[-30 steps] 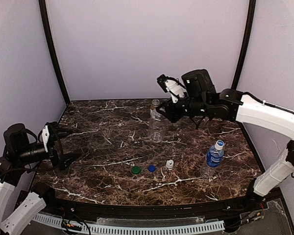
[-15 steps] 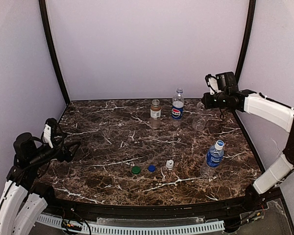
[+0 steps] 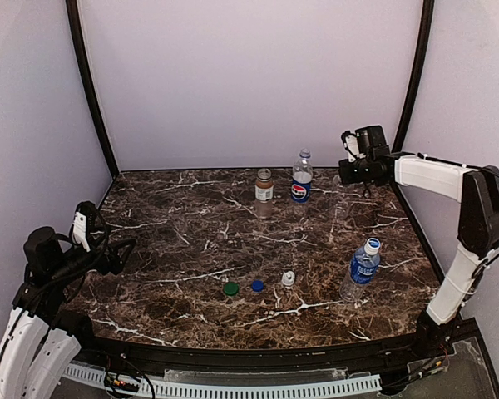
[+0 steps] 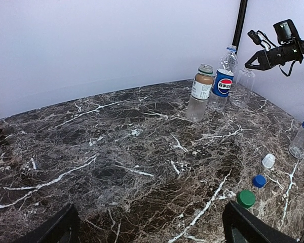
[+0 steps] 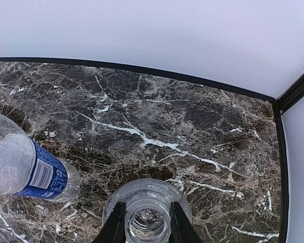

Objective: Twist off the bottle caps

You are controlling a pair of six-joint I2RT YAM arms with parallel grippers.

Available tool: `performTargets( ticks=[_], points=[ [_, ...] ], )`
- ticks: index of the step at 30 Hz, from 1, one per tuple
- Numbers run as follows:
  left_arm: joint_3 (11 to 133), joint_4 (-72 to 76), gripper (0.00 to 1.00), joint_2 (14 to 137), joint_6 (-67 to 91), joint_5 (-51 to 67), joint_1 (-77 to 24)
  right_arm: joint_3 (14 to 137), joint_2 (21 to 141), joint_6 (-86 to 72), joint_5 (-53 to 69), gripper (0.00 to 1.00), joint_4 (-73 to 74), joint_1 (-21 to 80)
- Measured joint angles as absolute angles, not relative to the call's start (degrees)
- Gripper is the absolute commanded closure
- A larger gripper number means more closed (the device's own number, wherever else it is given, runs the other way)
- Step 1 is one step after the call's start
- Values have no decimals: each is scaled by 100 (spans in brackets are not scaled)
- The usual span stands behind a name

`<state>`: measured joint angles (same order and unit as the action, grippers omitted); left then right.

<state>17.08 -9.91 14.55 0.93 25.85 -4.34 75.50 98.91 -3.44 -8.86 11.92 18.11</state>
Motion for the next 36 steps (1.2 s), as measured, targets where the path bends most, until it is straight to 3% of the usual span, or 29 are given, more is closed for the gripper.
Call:
performTargets(
  ticks=[1, 3, 6, 7, 8, 19, 23, 28, 32, 36],
  points=[
    [1708, -991, 1, 1457, 93, 2585, -434, 7557, 9902, -342, -888, 91, 1184, 1811],
    [1708, -989, 1, 1461, 93, 2587, -434, 7603, 9933, -322, -888, 56, 1197, 1811],
    [1708, -989, 1, 1472, 93, 2596, -434, 7708, 9990, -294, -913, 16, 1284, 1811],
    [1708, -989, 1, 1476, 93, 2604, -434, 7747, 9996, -276, -932, 4, 1330, 1811],
    [1708, -987, 1, 1481, 93, 2613, -434, 7789, 9996, -272, -967, 2, 1385, 1811],
    [1704, -888, 1, 1479, 93, 2744, -434, 8746, 9382, -274, -908, 2, 2805, 1811],
    [1678, -862, 1, 1424, 89, 2749, -434, 8844, 8506, -550, -384, 7, 3859, 1811],
    [1664, -856, 1, 1424, 84, 2766, -419, 8064, 7052, -1127, 156, 14, 4882, 1896],
    [1643, -825, 1, 1426, 69, 2816, -329, 7476, 6204, -1699, 314, 23, 5590, 2370],
    [1634, -814, 1, 1455, 67, 2851, -198, 7360, 5975, -2375, -91, 24, 6346, 3433]
  ],
)
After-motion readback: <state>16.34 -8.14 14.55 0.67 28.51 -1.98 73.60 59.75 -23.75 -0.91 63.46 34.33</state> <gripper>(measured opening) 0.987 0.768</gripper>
